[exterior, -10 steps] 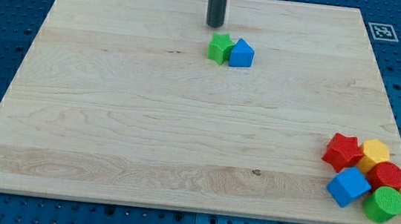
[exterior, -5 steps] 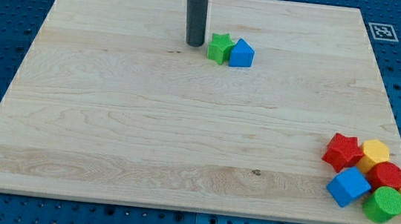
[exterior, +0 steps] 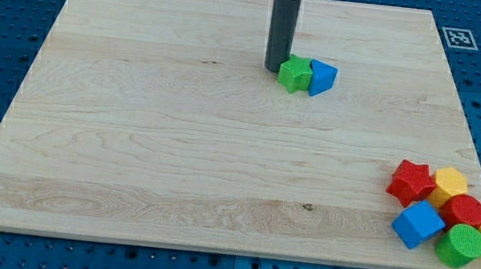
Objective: Move green star and blue triangle into group of block
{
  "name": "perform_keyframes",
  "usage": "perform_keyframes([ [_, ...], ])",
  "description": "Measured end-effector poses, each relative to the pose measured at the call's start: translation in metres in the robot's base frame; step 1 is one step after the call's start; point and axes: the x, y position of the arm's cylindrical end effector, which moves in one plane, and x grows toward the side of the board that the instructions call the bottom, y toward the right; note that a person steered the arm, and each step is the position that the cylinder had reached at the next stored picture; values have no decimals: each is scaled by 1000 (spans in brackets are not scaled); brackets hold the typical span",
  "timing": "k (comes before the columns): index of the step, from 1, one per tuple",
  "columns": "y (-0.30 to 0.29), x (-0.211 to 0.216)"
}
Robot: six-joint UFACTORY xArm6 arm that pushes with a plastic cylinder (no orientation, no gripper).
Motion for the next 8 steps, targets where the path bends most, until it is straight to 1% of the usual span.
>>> perform_keyframes([
  [5, 135, -2],
  [6, 131, -19],
  [7, 89, -32],
  [8, 43, -18],
])
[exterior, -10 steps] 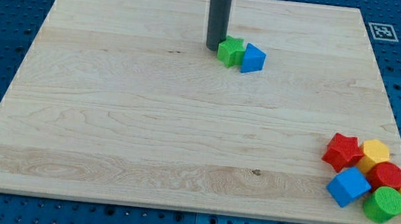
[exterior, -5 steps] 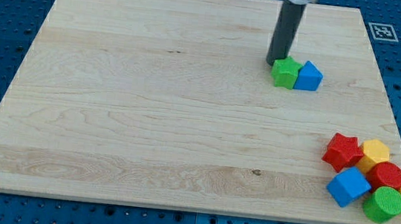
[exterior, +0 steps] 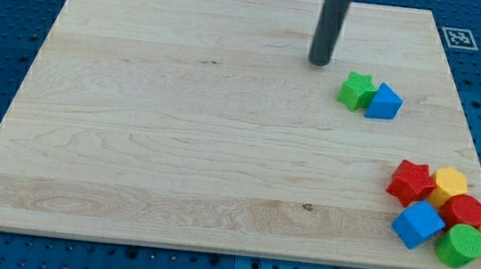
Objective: Move green star and blue triangle into group of block
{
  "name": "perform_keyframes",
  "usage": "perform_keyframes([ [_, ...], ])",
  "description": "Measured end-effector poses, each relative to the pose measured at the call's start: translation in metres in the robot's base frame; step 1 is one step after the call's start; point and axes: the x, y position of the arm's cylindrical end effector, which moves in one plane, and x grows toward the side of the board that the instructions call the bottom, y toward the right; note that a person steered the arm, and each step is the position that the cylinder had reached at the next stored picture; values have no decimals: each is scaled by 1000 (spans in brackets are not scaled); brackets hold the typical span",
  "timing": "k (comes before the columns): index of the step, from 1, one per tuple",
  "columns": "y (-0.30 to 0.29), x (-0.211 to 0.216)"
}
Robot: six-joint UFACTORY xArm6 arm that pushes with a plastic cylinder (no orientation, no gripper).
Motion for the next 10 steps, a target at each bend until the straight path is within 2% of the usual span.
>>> perform_keyframes([
  [1, -3, 13],
  [4, 57, 43],
  [7, 89, 63],
  [10, 159, 77],
])
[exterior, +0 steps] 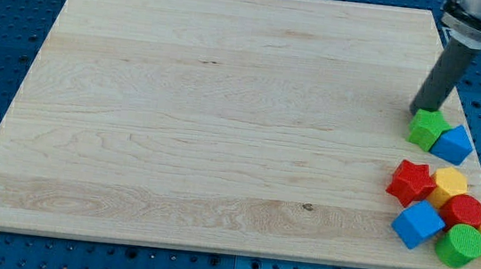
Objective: Move green star and blue triangle into group of block
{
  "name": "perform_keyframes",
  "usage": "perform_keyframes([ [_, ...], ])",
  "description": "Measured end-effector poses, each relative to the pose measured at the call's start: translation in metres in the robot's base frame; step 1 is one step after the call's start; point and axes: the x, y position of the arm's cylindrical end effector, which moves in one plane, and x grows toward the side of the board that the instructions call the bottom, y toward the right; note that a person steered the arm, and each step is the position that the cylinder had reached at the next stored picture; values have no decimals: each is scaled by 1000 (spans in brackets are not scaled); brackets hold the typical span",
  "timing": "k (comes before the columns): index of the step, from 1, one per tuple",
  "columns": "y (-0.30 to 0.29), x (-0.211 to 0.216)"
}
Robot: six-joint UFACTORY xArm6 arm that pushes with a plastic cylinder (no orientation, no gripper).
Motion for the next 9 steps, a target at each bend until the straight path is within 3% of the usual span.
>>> perform_keyframes([
  [3, 49, 47],
  [9, 38, 54],
])
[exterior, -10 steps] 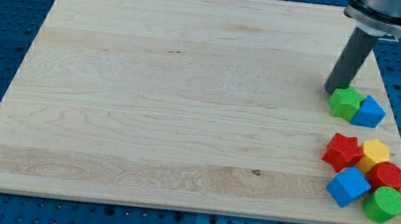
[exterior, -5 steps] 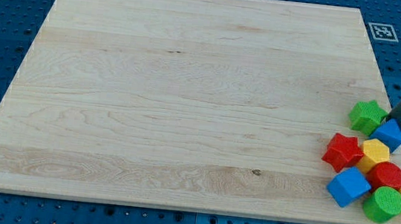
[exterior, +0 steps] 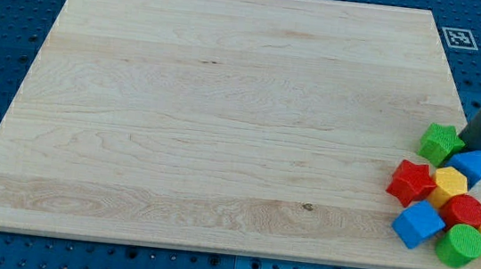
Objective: Move green star and blue triangle into group of block
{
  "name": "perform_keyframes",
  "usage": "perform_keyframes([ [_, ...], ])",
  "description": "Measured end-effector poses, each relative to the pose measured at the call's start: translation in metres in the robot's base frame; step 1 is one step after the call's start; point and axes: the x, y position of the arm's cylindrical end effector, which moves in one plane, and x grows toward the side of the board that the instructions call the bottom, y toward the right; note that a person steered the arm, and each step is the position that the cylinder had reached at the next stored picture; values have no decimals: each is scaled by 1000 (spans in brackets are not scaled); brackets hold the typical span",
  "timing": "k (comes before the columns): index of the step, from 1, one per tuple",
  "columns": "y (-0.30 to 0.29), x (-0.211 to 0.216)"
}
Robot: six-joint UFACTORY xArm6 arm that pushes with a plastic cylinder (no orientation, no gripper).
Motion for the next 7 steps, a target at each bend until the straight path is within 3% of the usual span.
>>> perform_keyframes([
  [7, -26, 11],
])
